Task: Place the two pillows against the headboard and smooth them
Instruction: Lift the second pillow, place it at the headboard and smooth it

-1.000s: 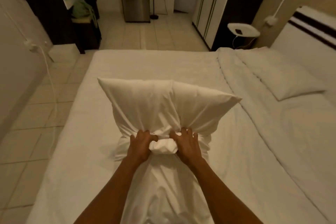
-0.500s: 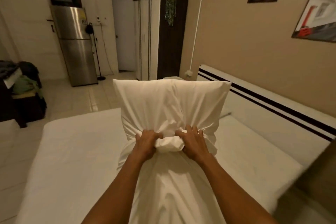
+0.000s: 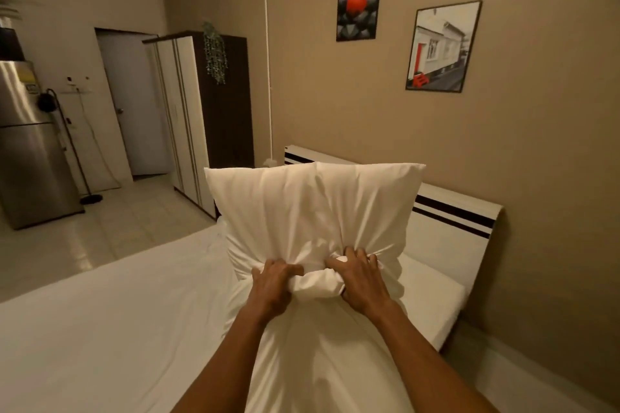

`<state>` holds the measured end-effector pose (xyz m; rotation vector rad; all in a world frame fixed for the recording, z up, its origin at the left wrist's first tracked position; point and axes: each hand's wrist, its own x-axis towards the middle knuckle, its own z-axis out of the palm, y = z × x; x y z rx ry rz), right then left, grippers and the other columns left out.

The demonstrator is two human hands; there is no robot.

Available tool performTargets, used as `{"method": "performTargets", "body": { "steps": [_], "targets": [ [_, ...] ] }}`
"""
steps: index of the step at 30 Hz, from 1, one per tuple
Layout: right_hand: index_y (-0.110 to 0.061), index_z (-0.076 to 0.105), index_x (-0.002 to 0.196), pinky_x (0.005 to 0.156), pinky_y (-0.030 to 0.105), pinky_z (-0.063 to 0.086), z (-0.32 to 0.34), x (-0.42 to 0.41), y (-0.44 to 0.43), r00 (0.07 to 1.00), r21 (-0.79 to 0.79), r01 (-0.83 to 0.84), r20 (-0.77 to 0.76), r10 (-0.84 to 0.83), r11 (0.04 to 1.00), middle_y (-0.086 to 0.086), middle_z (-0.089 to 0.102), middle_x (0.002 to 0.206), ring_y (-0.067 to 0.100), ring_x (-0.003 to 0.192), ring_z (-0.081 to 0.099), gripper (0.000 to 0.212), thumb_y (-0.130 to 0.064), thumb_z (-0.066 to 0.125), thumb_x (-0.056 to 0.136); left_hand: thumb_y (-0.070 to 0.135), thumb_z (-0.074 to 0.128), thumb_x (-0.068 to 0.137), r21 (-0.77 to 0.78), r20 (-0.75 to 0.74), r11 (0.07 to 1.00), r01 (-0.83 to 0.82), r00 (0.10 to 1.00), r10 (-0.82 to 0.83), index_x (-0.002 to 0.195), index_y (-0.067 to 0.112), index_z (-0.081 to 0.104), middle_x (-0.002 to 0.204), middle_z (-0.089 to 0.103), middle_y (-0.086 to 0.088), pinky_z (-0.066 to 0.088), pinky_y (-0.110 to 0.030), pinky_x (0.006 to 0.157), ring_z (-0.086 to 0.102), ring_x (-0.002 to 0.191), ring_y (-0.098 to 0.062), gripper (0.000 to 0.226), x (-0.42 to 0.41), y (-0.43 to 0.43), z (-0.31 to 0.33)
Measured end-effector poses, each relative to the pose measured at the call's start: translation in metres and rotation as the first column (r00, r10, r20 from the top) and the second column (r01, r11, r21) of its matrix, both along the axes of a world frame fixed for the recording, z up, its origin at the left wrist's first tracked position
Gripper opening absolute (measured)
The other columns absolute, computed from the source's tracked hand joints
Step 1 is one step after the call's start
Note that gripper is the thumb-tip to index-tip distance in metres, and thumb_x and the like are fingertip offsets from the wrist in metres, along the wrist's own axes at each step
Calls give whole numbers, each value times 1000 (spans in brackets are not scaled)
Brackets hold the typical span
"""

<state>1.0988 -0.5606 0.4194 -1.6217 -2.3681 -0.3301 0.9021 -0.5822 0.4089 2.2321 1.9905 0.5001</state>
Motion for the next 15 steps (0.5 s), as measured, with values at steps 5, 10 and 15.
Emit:
{"method": "performTargets", "body": {
  "steps": [5, 10, 15],
  "targets": [
    [-30, 59, 113, 87, 47, 36, 16, 60, 36, 1000, -4, 20, -20, -20, 1000, 11, 54, 113, 37, 107, 50, 33, -18, 56, 82, 3, 48, 86, 17, 9, 999, 31, 999, -31, 127, 35, 56, 120, 55, -4, 30, -46, 98, 42, 121, -29, 53, 62, 45, 15],
    [-30, 60, 113, 85, 46, 37, 19, 94, 73, 1000, 30, 23, -11, -23, 999, 12, 55, 110, 37, 105, 51, 32, -18, 57, 82, 3, 51, 84, 6, 9, 999, 42, 999, -42, 128, 33, 56, 121, 53, -5, 30, -48, 100, 42, 121, -29, 54, 96, 83, 15],
    [-32, 62, 97, 72, 43, 40, 6, 113, 113, 997, 22, 75, 22, -75, 997, 8, 56, 94, 35, 87, 55, 32, -20, 72, 69, 0, 50, 81, 11, 21, 998, 66, 998, -66, 117, 34, 58, 114, 54, -5, 32, -49, 94, 44, 115, -30, 50, 118, 127, 1]
  ]
}}
